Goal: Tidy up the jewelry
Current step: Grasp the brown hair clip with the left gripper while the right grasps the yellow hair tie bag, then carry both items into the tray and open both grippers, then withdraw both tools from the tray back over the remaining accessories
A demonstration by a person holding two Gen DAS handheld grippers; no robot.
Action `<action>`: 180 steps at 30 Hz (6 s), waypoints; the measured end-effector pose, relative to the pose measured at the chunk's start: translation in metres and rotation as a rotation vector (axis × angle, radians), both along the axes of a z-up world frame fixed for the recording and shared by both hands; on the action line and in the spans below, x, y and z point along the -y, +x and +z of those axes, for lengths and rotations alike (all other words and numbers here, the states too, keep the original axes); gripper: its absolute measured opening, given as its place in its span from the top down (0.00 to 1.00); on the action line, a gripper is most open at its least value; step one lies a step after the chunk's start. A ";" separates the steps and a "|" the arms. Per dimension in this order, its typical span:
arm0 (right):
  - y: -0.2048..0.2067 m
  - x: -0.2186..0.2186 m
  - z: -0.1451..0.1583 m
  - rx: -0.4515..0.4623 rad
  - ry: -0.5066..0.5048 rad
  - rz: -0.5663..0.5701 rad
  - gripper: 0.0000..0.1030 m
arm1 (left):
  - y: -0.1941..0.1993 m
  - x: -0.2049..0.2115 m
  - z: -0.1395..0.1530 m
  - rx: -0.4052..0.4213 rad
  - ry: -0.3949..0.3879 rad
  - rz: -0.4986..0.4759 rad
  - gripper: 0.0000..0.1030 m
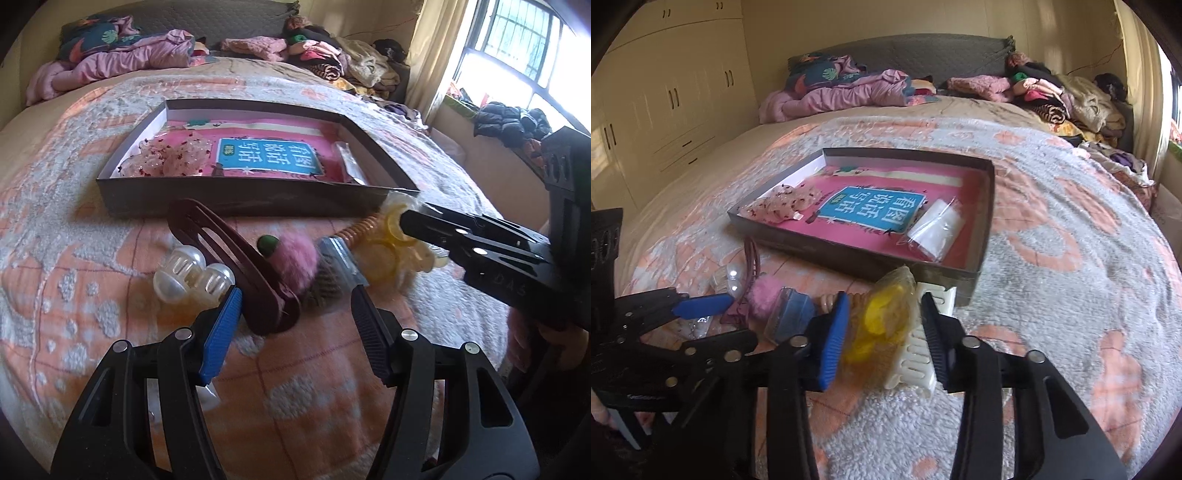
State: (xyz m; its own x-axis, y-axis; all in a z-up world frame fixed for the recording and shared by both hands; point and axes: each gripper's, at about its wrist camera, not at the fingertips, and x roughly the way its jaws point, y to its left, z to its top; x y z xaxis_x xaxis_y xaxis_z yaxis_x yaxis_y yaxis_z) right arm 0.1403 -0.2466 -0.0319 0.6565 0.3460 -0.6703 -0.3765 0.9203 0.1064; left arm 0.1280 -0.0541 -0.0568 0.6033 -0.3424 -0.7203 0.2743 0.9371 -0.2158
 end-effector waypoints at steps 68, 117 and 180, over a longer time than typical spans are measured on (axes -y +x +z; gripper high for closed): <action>-0.023 0.023 0.076 0.165 0.065 -0.066 0.86 | 0.027 -0.006 0.118 0.257 -0.041 -0.099 0.81; 0.140 -0.023 0.007 -0.054 -0.025 -0.089 0.74 | 0.140 -0.042 0.031 0.076 0.041 0.049 1.00; -0.025 0.054 0.113 0.336 0.034 -0.338 0.06 | 0.011 -0.050 0.133 0.358 -0.003 0.124 0.11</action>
State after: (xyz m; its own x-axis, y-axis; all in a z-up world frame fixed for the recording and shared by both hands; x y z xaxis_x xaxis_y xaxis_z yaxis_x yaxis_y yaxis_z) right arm 0.1155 -0.3008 0.0812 0.9144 0.0940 -0.3938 -0.0757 0.9952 0.0618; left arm 0.1389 -0.0042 0.0765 0.8536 -0.2528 -0.4554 0.2176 0.9674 -0.1293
